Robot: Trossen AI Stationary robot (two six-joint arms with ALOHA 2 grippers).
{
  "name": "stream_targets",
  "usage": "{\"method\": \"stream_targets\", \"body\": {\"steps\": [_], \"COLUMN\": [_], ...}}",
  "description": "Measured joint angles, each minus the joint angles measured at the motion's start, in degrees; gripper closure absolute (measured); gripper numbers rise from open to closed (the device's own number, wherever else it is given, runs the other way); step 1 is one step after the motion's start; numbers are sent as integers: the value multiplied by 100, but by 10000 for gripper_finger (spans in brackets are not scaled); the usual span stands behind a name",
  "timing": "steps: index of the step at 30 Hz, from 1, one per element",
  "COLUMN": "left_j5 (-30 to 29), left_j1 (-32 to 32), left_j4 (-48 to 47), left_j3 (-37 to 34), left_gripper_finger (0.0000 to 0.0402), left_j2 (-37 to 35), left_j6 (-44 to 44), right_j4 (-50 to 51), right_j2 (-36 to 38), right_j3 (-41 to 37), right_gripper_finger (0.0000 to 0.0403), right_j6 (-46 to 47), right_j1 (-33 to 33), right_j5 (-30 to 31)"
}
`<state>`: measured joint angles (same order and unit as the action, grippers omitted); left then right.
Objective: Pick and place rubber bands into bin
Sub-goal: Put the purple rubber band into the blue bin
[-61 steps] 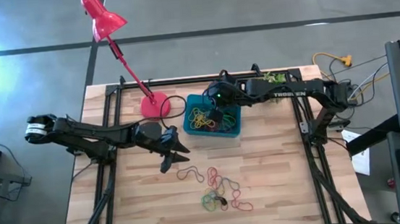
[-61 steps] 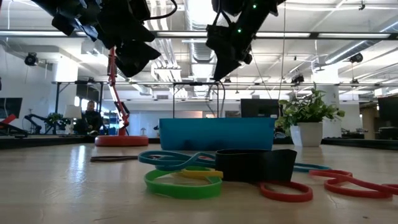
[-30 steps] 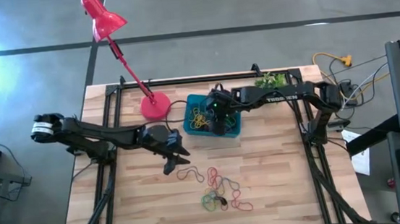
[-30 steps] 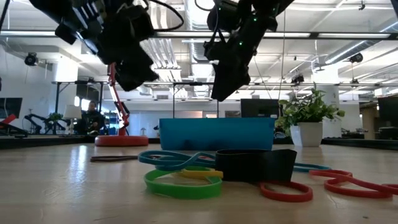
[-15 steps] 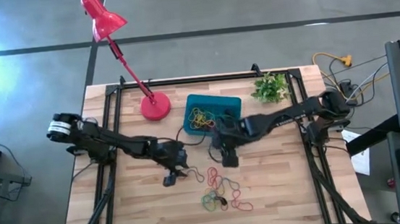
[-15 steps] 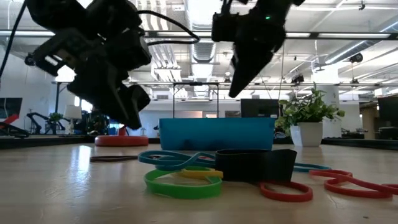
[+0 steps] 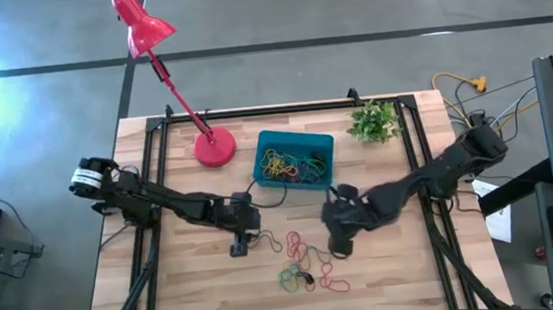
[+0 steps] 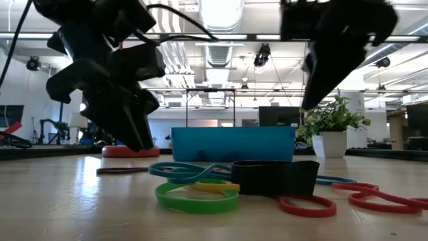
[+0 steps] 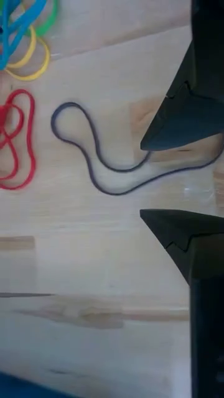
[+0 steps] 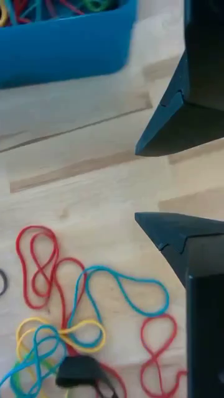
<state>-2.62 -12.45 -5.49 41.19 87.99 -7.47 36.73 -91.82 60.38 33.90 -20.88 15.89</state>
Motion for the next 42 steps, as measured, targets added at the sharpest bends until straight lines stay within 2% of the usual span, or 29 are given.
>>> {"method": "stream_targets", "body": {"steps": [9, 16, 18, 23, 25, 33, 42], "left_j5": [-104, -111, -55, 521, 527, 163, -489], "left_j1": [-13, -36, -36, -36, -50, -53, -75], "left_j4": [-131, -95, -85, 326, 291, 242, -434], "left_j3": [182, 174, 164, 181, 190, 476, 931], "left_gripper_finger": [254, 254, 254, 254, 254, 254, 254], "left_j2": [4, 74, 176, 499, 629, 1148, 1137], "left_j6": [66, 368, 361, 333, 207, -406, -69], "right_j4": [-261, -322, -306, -369, -433, -543, -588], "right_j2": [789, 1157, 1198, 1192, 1192, 1185, 1183], "right_j3": [-825, -1153, -1192, -1173, -1173, -1176, -1176], "right_gripper_finger": [270, 269, 269, 274, 275, 273, 277], "right_j6": [1705, 2541, 2623, 2613, 2610, 2613, 2615], "right_j1": [-809, -1148, -1184, -1179, -1179, -1179, -1179], "right_j5": [925, 1504, 1566, 1583, 1583, 1582, 1581]}}
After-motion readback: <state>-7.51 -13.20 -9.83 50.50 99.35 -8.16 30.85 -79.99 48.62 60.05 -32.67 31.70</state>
